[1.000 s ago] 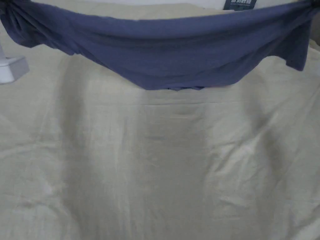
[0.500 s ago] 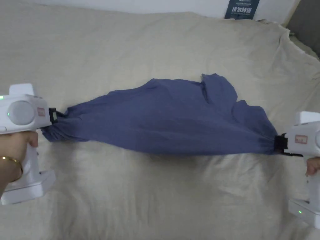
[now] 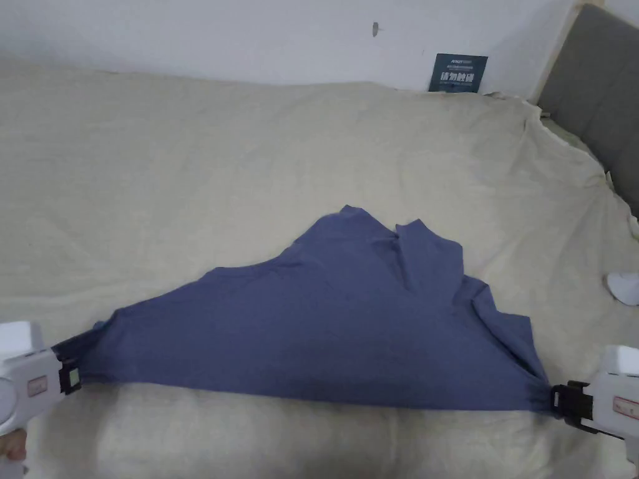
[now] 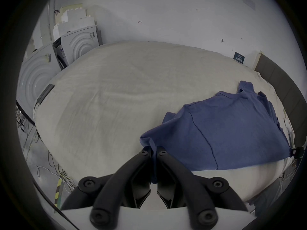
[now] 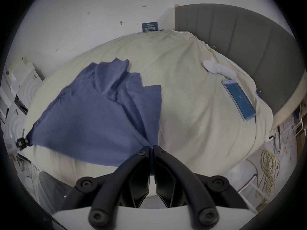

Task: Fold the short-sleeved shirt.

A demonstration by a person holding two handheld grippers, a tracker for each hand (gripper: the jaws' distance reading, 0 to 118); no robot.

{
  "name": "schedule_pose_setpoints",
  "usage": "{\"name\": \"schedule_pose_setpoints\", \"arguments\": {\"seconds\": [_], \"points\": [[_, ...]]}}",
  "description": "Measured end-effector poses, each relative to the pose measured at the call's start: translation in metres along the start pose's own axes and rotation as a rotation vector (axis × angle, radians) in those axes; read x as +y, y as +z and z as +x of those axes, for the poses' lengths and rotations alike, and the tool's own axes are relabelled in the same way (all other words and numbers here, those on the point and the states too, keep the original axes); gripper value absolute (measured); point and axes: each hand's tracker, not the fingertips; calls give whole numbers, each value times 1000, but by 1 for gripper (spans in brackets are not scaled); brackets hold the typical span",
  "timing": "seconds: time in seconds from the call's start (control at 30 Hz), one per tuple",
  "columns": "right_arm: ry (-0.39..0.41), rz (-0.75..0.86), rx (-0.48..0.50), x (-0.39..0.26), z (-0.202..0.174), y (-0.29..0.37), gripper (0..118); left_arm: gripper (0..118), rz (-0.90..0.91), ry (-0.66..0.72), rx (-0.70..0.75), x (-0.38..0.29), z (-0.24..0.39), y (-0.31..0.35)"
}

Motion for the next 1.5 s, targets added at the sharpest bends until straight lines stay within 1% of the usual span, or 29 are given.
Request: {"name": "schedule_pose_setpoints", "arguments": {"seconds": [0.13, 0.27, 0.3, 0.33, 0.37, 0.4, 0.43, 0.47, 0.5, 0.57, 0.63, 0.67, 0.77, 0.83, 0.9, 0.97, 1.03, 1.07, 1.13, 1.17, 1.2, 1.23, 1.27, 1.3, 1.33, 1.37, 1.4, 1.5], "points": [[-23, -12, 10, -24, 10, 10, 3, 1, -12, 60, -17, -27, -18, 10], [-34, -32, 15, -39, 9, 3, 3, 2, -16, 74, -17, -38, -15, 12], [-34, -33, 15, -39, 7, 2, 4, 9, -15, 73, -18, -37, -10, 14], [-35, -33, 15, -39, 6, 1, 6, 21, -10, 70, -11, -35, -7, 15], [-38, -37, 17, -38, 7, -1, 18, 45, -7, 64, -7, -33, -7, 16], [-38, -40, 12, -36, 7, 0, 40, 68, -9, 60, 8, -30, -8, 17], [-34, -34, -2, -32, 8, 3, 68, 88, -10, 52, 38, -26, -8, 19], [-26, -34, -10, -27, 11, 6, 93, 109, 9, 49, 79, -22, -9, 22], [-25, -28, -24, -22, 12, 9, 94, 117, 32, 53, 100, -18, -10, 26], [-18, 24, -33, -7, 13, 22, 93, 118, 98, 86, 74, -6, -14, 35], [8, 97, -47, 11, 7, 42, 94, 118, 115, 118, 24, 13, -14, 45], [27, 142, -47, 21, 3, 51, 96, 118, 133, 113, 25, 23, -11, 52], [82, 292, -51, 44, -14, 80, 99, 118, 269, 83, 34, 47, 1, 72], [112, 401, -59, 55, -27, 99, 105, 118, 342, 73, 29, 58, 14, 86], [116, 514, -64, 57, -39, 111, 107, 118, 438, 59, 19, 63, 28, 101], [135, 634, -47, 50, -54, 122, 107, 118, 551, 10, 37, 59, 44, 111], [150, 680, -24, 42, -65, 124, 108, 118, 602, -41, 59, 54, 61, 117], [165, 700, -3, 37, -71, 126, 108, 118, 599, -67, 39, 50, 68, 117], [168, 709, 4, 26, -81, 125, 108, 115, 612, -102, 13, 41, 78, 116], [159, 714, 15, 22, -80, 118, 107, 107, 627, -124, 15, 34, 83, 114], [151, 714, 24, 17, -83, 117, 106, 98, 631, -157, 10, 30, 87, 113], [137, 712, 48, 11, -85, 116, 103, 84, 627, -181, 8, 25, 90, 111], [127, 708, 67, 6, -87, 114, 94, 62, 616, -188, 1, 21, 92, 110], [125, 704, 89, 2, -89, 113, 80, 41, 601, -193, -15, 18, 93, 108], [133, 702, 99, -4, -90, 111, 60, 17, 587, -187, -34, 14, 93, 107], [140, 699, 99, -7, -92, 111, 25, 0, 583, -175, -41, 12, 94, 106], [145, 699, 104, -10, -93, 110, 0, 0, 573, -169, -39, 9, 95, 107], [135, 698, 109, -14, -92, 108, 0, 0, 537, -170, -53, 6, 98, 109]]}}
